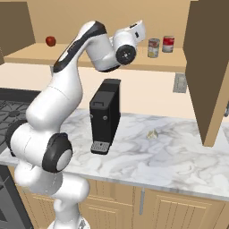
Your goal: Pick the cans from the counter and place them in their designated side in the cabinet.
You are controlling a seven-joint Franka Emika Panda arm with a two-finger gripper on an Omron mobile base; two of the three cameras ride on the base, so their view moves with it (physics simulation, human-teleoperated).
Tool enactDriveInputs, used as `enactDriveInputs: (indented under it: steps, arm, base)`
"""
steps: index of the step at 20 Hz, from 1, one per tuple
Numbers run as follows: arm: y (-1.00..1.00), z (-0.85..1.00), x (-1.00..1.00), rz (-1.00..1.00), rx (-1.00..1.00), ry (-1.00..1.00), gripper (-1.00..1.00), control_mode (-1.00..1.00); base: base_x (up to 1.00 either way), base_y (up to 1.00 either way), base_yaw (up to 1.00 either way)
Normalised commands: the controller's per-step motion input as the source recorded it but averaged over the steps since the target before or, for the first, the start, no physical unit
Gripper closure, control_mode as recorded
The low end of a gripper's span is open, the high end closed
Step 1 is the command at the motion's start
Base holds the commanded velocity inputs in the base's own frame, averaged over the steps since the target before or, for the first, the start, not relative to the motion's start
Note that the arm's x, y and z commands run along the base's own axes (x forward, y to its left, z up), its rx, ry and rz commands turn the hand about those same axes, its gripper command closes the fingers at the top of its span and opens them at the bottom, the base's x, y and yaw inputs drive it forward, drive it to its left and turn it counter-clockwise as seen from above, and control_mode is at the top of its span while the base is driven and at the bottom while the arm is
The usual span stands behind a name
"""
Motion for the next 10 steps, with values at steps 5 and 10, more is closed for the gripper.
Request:
enactDriveInputs:
  steps: [5,10]
  arm:
    - [0.41,0.00,-0.72,0.00,-0.05,-0.06,-1.00,-1.00]
    - [0.32,-0.05,-0.74,-0.05,0.00,-0.06,-1.00,-1.00]
  base:
    - [0.00,0.00,0.00]
    - [0.00,0.00,0.00]
